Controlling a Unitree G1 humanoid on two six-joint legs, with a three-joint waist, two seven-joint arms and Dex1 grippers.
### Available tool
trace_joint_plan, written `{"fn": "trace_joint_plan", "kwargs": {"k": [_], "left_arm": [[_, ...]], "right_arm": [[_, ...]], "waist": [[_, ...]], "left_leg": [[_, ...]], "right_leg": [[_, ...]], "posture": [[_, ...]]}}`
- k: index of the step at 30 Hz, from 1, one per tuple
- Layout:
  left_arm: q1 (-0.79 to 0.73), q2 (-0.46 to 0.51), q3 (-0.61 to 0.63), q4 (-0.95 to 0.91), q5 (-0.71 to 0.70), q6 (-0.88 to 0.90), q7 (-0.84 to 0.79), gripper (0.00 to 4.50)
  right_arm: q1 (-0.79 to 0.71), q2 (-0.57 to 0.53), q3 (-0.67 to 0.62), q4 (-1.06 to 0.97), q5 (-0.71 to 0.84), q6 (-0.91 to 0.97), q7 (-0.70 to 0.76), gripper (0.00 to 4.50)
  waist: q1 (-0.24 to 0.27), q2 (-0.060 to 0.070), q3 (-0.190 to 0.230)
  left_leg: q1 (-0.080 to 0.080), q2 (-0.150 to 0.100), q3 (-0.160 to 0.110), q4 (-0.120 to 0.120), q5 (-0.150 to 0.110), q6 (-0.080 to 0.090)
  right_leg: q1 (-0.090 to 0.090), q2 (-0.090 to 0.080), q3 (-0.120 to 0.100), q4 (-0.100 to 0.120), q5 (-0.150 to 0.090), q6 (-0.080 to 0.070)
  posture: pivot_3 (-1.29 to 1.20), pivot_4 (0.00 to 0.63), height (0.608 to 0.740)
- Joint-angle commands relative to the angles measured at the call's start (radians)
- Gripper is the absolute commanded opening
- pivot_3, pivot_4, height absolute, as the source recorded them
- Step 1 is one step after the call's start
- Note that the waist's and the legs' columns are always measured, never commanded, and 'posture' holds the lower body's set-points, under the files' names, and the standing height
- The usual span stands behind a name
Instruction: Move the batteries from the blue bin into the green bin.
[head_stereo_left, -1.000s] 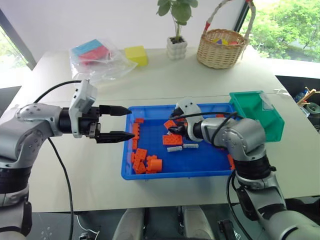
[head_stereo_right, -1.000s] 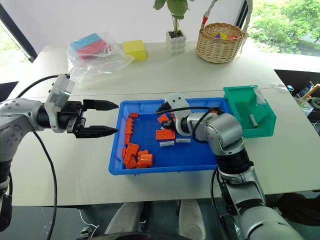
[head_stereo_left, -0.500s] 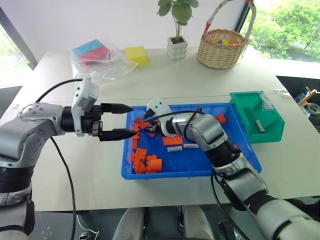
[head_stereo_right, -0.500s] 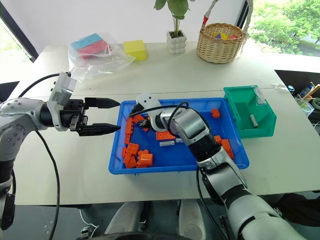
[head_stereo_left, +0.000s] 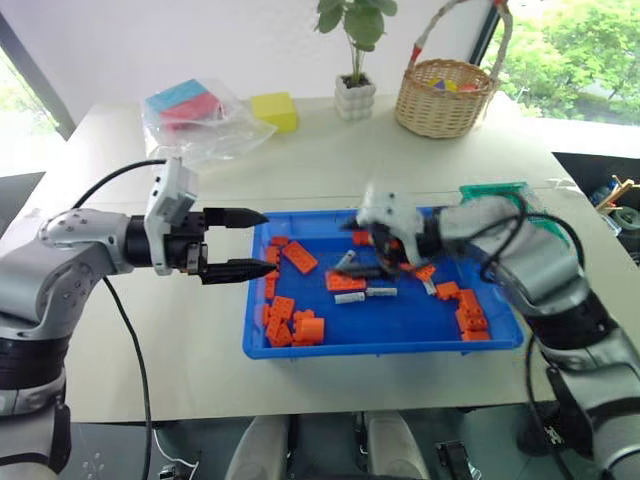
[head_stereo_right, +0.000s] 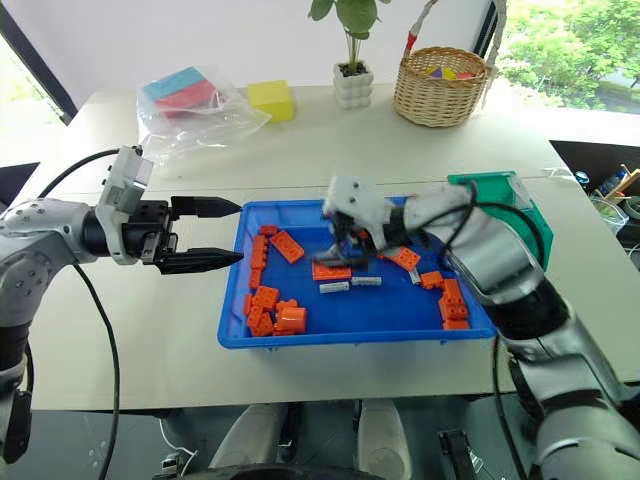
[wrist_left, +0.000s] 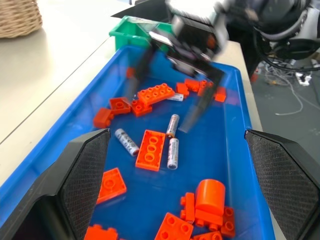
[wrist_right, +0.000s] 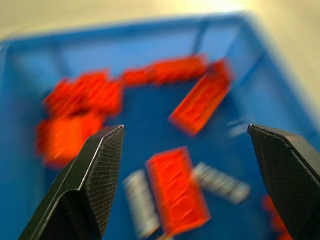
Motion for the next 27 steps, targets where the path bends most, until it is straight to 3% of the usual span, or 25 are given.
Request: {"fn": "trace_joint_plan", "kwargs": {"k": [1, 14, 17, 23, 27], "left_arm": [[-0.036, 0.002, 0.001, 0.002, 0.004, -0.018, -0.018, 4.5], [-0.072, 0.021, -0.007, 0.008, 0.005, 0.002, -0.053, 4.5], [-0.073, 0.026, -0.004, 0.009, 0.006, 0.006, -0.053, 4.5], [-0.078, 0.027, -0.004, 0.006, 0.004, 0.01, -0.046, 4.5], [-0.08, 0.025, -0.003, 0.005, 0.004, 0.009, -0.042, 4.5]], "right_arm": [[0.035, -0.014, 0.002, -0.048, -0.033, -0.105, 0.031, 4.05], [0.148, 0.041, 0.068, 0.041, -0.171, -0.247, 0.017, 4.05], [0.167, 0.044, 0.068, 0.038, -0.18, -0.256, 0.021, 3.19], [0.179, 0.054, 0.084, 0.088, -0.222, -0.252, 0.021, 0.04], [0.168, 0.067, 0.071, 0.109, -0.233, -0.255, 0.021, 0.04]], "waist": [[-0.004, 0.0, 0.0], [0.007, -0.001, 0.001], [0.005, -0.001, 0.001], [0.006, -0.001, 0.001], [0.006, -0.001, 0.0]], "left_leg": [[0.0, 0.0, 0.001, 0.0, 0.0, 0.0], [0.001, 0.0, 0.0, 0.001, 0.0, 0.0], [0.001, 0.0, 0.0, 0.001, 0.0, 0.0], [0.001, 0.0, 0.0, 0.001, 0.0, 0.0], [0.001, 0.0, 0.0, 0.001, 0.0, 0.0]], "right_leg": [[0.0, 0.0, 0.0, 0.0, 0.0, 0.0], [0.002, -0.001, 0.0, -0.001, 0.0, 0.0], [0.001, -0.001, 0.0, -0.001, 0.0, 0.0], [0.002, -0.001, 0.0, -0.001, 0.0, 0.0], [0.002, -0.001, 0.0, -0.002, 0.0, 0.0]], "posture": [[0.0, 0.15, 0.702], [0.0, 0.15, 0.702], [0.0, 0.15, 0.702], [0.0, 0.15, 0.702], [0.0, 0.15, 0.702]]}}
